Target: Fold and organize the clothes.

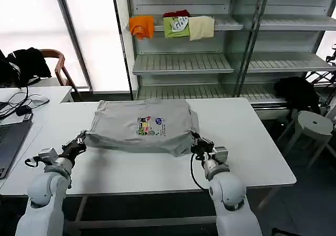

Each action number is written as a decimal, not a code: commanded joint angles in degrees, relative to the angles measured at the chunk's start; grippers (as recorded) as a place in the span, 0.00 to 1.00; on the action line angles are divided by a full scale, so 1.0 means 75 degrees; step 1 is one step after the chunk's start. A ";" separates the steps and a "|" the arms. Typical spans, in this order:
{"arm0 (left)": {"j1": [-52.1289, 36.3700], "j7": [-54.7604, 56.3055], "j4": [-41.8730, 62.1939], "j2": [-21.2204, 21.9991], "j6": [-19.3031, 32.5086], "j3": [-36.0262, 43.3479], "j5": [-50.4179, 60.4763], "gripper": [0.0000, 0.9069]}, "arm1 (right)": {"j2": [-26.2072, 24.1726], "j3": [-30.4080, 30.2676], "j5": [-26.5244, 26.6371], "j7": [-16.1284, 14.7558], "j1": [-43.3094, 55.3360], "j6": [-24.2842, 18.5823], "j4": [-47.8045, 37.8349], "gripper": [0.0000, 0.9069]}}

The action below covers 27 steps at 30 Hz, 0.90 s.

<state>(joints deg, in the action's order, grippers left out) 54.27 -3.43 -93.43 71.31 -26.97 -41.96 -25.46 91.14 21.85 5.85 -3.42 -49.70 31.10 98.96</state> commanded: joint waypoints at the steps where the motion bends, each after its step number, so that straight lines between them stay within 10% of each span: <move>1: -0.0763 0.0006 0.0748 0.0059 0.0016 0.0046 0.0089 0.00 | -0.0007 0.0014 0.0166 0.0059 0.0832 0.0031 -0.0832 0.00; 21: -0.1409 -0.0148 0.1846 0.0048 0.0230 0.0304 0.0647 0.01 | 0.0410 0.0239 -0.0510 -0.0366 0.2154 -0.0331 -0.3006 0.00; 22: -0.1425 -0.0169 0.1897 0.0048 0.0263 0.0313 0.0692 0.00 | 0.0426 0.0250 -0.0534 -0.0378 0.2175 -0.0355 -0.3041 0.67; 23: -0.1438 -0.0190 0.1913 0.0053 0.0271 0.0317 0.0717 0.01 | 0.0460 0.0269 -0.0605 -0.0398 0.2204 -0.0385 -0.3109 1.00; 27: -0.1476 -0.0232 0.2006 0.0056 0.0266 0.0352 0.0788 0.01 | 0.0507 0.0297 -0.0692 -0.0347 0.2322 -0.0448 -0.3340 1.00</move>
<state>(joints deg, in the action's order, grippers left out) 43.96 -5.03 -80.11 71.69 -25.14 -39.27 -20.03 92.19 24.34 1.08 -6.00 -33.69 26.99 76.40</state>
